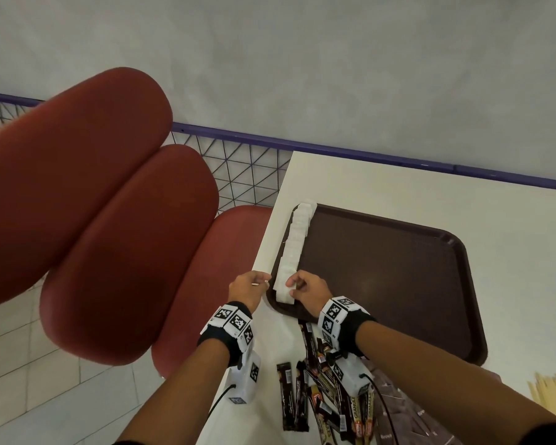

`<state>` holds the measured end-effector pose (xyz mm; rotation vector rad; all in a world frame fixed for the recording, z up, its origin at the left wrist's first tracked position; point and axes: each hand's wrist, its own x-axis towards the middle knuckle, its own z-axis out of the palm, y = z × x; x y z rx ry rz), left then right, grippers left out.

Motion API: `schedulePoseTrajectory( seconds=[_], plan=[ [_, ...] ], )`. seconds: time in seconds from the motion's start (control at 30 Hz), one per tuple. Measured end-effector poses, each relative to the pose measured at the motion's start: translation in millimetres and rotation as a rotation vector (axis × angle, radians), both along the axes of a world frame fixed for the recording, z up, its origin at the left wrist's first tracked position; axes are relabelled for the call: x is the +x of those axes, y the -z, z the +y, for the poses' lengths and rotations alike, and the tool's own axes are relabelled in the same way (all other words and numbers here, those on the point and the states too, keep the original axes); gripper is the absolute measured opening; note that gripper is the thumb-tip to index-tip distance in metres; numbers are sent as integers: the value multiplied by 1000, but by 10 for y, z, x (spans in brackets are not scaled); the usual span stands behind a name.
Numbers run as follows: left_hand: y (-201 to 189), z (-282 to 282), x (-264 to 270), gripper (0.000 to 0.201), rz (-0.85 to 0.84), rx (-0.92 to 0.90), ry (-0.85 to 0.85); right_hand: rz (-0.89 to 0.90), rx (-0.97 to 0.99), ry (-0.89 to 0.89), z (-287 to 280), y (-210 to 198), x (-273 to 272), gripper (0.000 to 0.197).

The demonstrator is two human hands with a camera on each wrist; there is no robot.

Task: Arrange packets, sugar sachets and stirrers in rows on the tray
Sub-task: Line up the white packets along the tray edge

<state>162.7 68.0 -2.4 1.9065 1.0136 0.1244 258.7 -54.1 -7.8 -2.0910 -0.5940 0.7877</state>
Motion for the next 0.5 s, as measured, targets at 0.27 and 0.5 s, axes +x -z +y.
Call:
schedulePoseTrajectory(
  seconds=[0.27, 0.5],
  plan=[
    [17, -24, -57, 20, -7, -14, 33, -109, -68, -64, 49, 16, -30, 25],
    [21, -34, -115, 18, -16, -37, 32, -239, -130, -140, 26, 3, -34, 21]
  ],
)
